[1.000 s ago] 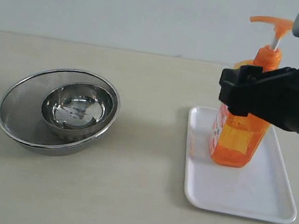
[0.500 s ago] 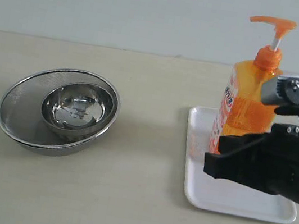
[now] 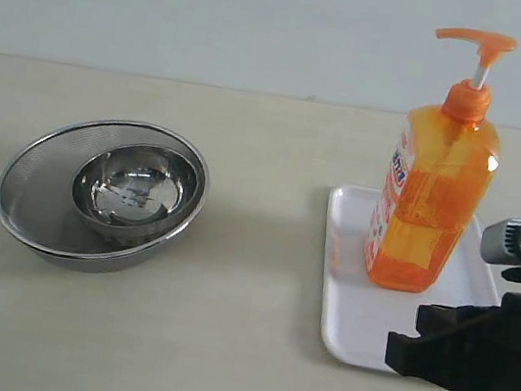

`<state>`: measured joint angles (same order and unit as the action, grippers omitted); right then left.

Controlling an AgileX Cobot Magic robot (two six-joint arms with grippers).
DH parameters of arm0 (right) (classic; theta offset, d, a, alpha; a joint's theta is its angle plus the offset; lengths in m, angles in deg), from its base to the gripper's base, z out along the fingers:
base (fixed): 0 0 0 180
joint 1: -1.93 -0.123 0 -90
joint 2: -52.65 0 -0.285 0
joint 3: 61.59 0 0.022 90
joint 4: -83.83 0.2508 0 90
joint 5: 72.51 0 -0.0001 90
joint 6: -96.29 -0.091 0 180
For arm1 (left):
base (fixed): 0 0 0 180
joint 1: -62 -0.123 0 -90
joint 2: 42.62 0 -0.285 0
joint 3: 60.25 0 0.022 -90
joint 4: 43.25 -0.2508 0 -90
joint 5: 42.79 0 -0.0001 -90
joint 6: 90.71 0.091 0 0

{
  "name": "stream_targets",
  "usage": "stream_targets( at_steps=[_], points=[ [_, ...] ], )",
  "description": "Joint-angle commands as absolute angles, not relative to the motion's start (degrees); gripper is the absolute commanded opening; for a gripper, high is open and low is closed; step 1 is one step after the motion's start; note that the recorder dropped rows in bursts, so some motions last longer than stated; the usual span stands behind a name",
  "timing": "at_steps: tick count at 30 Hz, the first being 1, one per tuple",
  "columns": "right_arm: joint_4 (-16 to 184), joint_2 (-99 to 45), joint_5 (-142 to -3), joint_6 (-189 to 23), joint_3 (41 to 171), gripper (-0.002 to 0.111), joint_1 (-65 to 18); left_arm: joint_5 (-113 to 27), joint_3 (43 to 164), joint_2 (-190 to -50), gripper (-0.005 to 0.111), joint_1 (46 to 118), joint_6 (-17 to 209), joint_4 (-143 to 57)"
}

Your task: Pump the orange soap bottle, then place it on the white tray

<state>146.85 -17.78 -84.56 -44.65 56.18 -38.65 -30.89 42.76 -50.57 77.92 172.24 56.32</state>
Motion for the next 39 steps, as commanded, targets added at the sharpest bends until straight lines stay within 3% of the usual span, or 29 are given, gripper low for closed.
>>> stream_targets(
  at_steps=[1, 39],
  points=[
    [146.2, -17.7, -85.0, -46.8, 55.9, 0.000, -38.7, -28.1, 42.5, -50.4, 0.005, 78.0, 171.9, 56.7],
    [145.9, -17.7, -86.1, -46.6, 55.9, 0.000, -38.7, -30.5, 42.5, -50.4, 0.005, 77.3, 177.9, 56.7]
  ],
)
